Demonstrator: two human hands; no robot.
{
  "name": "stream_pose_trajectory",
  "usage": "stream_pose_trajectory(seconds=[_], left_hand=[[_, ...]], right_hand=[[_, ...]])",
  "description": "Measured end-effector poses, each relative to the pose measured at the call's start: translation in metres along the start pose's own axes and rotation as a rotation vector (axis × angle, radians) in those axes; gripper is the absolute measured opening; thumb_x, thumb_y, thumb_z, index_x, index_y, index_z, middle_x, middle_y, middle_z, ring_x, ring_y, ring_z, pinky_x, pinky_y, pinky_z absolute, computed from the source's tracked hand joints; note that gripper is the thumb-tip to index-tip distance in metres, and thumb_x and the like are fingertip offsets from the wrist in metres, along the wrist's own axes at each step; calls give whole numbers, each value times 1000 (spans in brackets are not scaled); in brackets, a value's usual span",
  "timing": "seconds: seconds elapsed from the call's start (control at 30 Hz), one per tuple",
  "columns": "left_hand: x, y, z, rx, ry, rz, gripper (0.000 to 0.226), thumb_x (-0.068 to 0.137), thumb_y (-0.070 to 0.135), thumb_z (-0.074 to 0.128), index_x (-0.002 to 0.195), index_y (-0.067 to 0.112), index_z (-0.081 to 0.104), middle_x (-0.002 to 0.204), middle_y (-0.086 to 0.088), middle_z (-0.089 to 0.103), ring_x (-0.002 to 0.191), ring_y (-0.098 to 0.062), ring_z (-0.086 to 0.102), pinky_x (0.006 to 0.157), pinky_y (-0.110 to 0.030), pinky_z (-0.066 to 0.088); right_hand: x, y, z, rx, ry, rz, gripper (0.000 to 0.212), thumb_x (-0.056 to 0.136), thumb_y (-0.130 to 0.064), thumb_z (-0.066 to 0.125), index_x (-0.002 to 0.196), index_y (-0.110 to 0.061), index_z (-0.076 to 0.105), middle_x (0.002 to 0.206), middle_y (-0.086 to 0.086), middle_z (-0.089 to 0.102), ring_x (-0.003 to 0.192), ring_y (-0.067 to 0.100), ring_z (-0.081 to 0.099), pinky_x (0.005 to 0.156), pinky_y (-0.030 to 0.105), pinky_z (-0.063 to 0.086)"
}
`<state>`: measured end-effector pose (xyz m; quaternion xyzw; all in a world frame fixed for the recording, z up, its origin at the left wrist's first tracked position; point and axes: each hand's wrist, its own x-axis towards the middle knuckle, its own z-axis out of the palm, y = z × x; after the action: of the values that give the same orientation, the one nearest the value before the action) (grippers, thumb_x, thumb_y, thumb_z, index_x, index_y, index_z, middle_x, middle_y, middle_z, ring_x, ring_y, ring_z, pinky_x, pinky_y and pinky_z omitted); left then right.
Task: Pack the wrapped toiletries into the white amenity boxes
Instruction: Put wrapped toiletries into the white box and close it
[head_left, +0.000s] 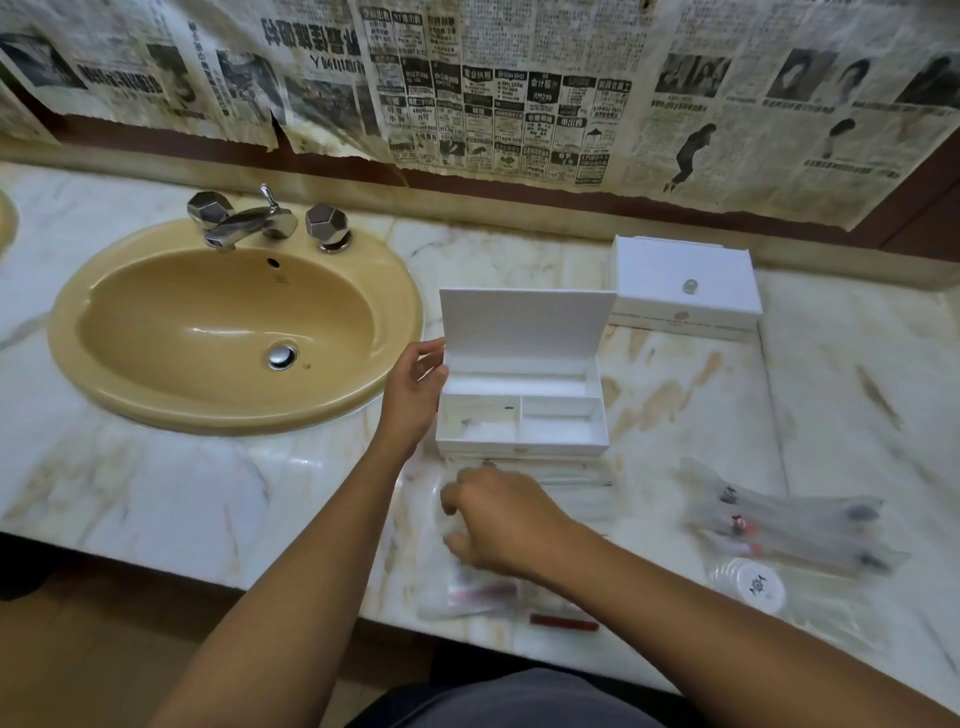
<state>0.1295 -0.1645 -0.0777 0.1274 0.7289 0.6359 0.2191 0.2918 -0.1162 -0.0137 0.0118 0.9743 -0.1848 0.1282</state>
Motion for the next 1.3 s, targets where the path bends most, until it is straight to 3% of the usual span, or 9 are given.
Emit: stream_pose_trajectory(seconds=[0.1,0.2,0.33,0.5,0.7,0.87,1.03,1.13,1.3], left_hand=[[0,0,0,6,-2,-3,24,96,5,53,114,21,58,115,16,61,97,17,56,80,-25,45],[-1,1,-1,10,2,-11,24,96,7,54,114,23,58,119,13,60,101,14,55,80,-25,45],[-2,2,-1,7,1,-16,24,96,8,53,112,25,58,119,14,60,101,14,55,78,-23,45],[-3,4,-1,-1,-5,-19,24,96,7,53,111,25,58,112,21,61,96,18,56,78,-24,45],[-3,5,-2,-10,-13,-28,25,96,6,54,110,25,59,111,24,62,97,18,56,81,-27,47],[-2,5,-2,-29,-10,-33,24,95,4,54,110,22,59,112,21,62,95,19,57,81,-28,46],[-3,6,-2,-70,-29,-45,29,95,-3,51,114,17,58,110,17,62,101,5,58,68,-24,49],[-2,7,-3,-55,-9,-52,27,95,0,52,112,20,60,111,18,63,99,8,58,70,-22,50],[0,4,-5,-80,-37,-93,26,95,8,55,110,29,61,113,16,63,99,9,58,74,-30,47]], right_hand=[[-14,-2,22,-61,-162,-27,55,80,-43,69,125,-16,53,117,9,54,104,29,52,81,39,43],[-19,-1,35,-102,-227,-23,67,76,-38,75,131,-18,43,123,10,48,109,29,48,84,40,40],[-22,-4,37,-99,-163,-28,44,83,-16,64,124,-12,47,118,13,48,105,32,47,73,36,28],[-20,-4,28,-106,-163,-45,25,89,-19,52,110,-8,59,108,14,53,97,32,50,68,34,26],[-15,-4,9,-38,-18,-56,20,91,-17,46,87,-4,61,84,10,54,69,26,41,47,28,15],[-2,4,-38,-7,212,44,23,89,-24,46,87,-10,65,85,7,61,76,28,58,59,32,39],[22,24,-68,-106,356,138,22,92,-19,46,87,-10,65,86,5,57,79,23,53,58,30,32],[40,31,-58,-189,251,160,16,89,-8,49,76,-7,59,79,6,52,79,27,54,58,31,31],[59,39,-47,-191,2,110,39,80,6,50,57,-13,27,61,3,29,59,23,38,58,29,31]])
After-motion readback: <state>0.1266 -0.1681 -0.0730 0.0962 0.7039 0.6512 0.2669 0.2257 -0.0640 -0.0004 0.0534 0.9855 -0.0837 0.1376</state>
